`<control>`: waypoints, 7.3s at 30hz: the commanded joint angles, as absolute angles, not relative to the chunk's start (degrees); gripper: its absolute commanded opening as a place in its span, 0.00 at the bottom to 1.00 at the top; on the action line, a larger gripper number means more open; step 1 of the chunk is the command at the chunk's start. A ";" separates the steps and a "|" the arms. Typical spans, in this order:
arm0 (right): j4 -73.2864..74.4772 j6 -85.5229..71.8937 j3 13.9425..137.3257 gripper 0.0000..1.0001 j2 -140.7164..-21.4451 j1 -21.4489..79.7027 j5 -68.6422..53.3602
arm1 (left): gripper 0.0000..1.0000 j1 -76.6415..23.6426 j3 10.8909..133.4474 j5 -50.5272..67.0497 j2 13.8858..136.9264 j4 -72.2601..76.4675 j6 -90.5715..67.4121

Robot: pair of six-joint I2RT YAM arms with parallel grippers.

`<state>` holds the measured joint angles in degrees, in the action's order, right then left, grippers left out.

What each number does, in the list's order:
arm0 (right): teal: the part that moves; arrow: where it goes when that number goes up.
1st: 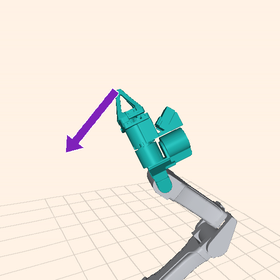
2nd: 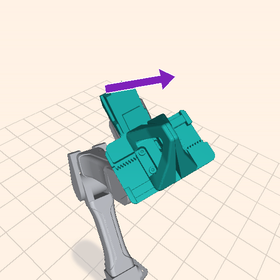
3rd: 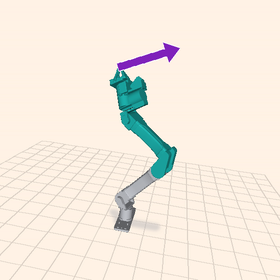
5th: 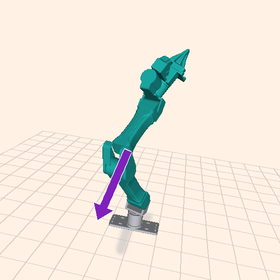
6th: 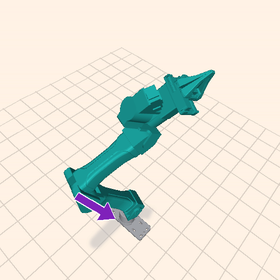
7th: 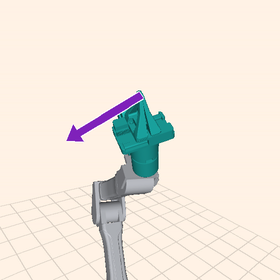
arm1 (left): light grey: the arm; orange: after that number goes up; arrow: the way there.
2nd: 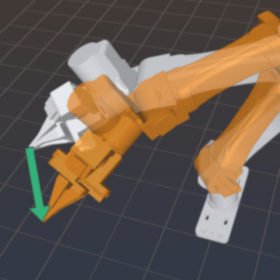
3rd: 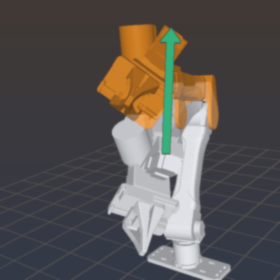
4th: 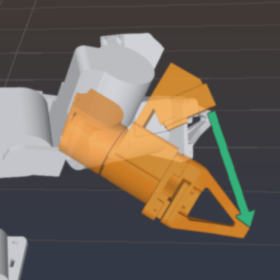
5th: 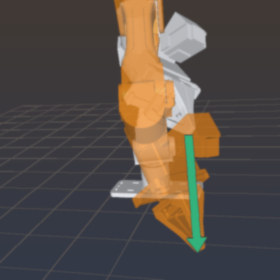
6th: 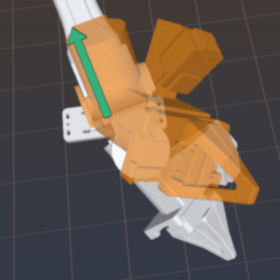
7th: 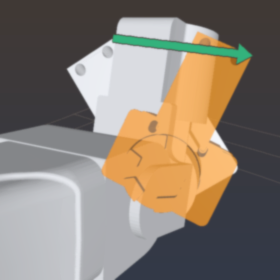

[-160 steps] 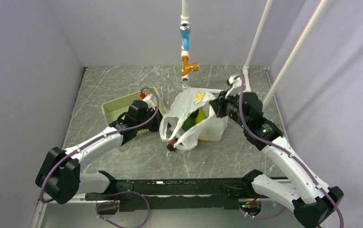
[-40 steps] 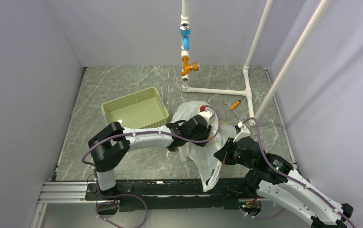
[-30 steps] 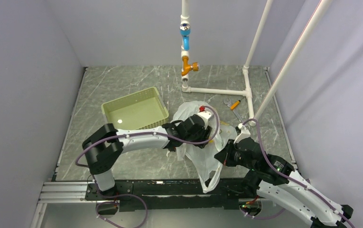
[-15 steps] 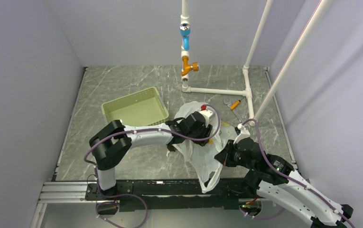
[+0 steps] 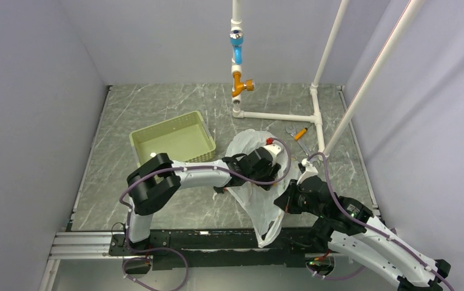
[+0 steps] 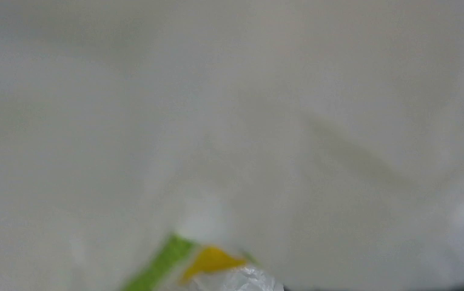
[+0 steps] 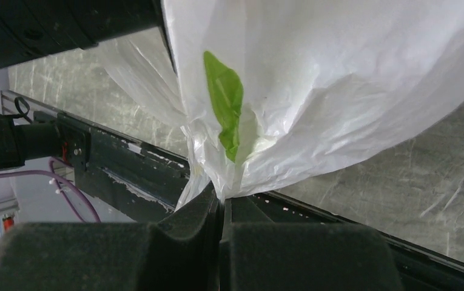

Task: Take the fake fruits out of the plastic bag
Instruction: Take out the fake fruit from the plastic bag, then place the fake fruit in the bin, then take out the fake fruit from the plastic bag.

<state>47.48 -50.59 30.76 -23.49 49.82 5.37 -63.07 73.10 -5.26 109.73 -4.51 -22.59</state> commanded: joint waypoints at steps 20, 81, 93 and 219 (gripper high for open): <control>46.46 -51.02 29.37 0.02 -22.17 50.03 6.12 | 0.62 -63.02 76.34 -5.64 117.46 -12.17 -20.57; 41.31 -46.31 32.35 0.03 -27.70 49.99 11.99 | 0.21 -30.85 51.83 -27.11 54.83 -40.23 -24.74; 41.11 -46.63 32.17 0.03 -26.50 49.92 12.50 | 0.05 -9.69 63.46 -21.75 82.43 -38.37 -28.19; 39.51 -45.04 31.55 0.00 -25.18 49.96 8.84 | 0.75 -53.62 79.33 -14.42 107.97 -18.49 -27.01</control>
